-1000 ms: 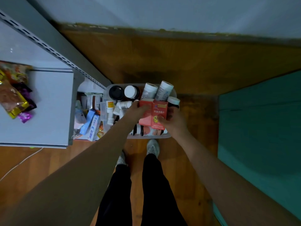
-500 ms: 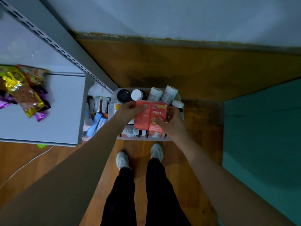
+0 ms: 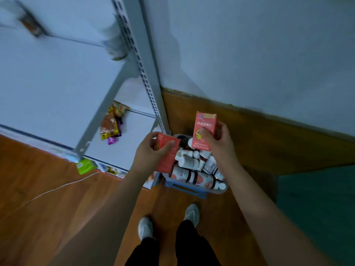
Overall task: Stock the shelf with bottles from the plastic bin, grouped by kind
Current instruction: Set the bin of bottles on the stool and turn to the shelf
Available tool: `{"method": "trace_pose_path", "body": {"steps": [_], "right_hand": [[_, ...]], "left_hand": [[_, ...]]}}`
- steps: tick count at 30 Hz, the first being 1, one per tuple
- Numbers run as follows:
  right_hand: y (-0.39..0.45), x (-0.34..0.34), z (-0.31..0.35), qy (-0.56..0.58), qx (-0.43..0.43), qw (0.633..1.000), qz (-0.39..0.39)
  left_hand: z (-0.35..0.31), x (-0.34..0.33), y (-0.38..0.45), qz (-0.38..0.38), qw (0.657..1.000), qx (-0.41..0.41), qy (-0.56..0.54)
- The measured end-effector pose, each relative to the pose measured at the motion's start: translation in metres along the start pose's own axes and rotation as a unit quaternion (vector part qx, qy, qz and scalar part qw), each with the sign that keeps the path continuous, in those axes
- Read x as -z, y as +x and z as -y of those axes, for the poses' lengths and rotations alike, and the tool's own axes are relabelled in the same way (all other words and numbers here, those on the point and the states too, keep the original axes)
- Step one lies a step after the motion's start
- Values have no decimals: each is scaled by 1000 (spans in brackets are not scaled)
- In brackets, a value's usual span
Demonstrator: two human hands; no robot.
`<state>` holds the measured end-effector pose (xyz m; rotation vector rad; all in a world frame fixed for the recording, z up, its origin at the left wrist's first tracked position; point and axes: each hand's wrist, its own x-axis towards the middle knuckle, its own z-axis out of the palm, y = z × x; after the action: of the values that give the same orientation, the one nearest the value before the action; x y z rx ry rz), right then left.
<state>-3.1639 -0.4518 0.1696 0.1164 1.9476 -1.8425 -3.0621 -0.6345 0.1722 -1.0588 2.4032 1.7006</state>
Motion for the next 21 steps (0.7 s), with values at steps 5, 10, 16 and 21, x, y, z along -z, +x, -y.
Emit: {"method": "trace_pose_path", "body": {"steps": [5, 10, 16, 21], "right_hand": [[-54, -53, 64, 43, 76, 993, 78], [-120, -118, 107, 36, 141, 980, 138], [-196, -220, 115, 7, 172, 967, 189], [-251, -306, 95, -22, 166, 953, 254]], "left_hand": [[-5, 58, -55, -6, 1000, 2, 8], [14, 120, -120, -64, 997, -17, 36], [57, 216, -202, -104, 994, -34, 11], [106, 294, -262, -185, 980, -27, -62]]}}
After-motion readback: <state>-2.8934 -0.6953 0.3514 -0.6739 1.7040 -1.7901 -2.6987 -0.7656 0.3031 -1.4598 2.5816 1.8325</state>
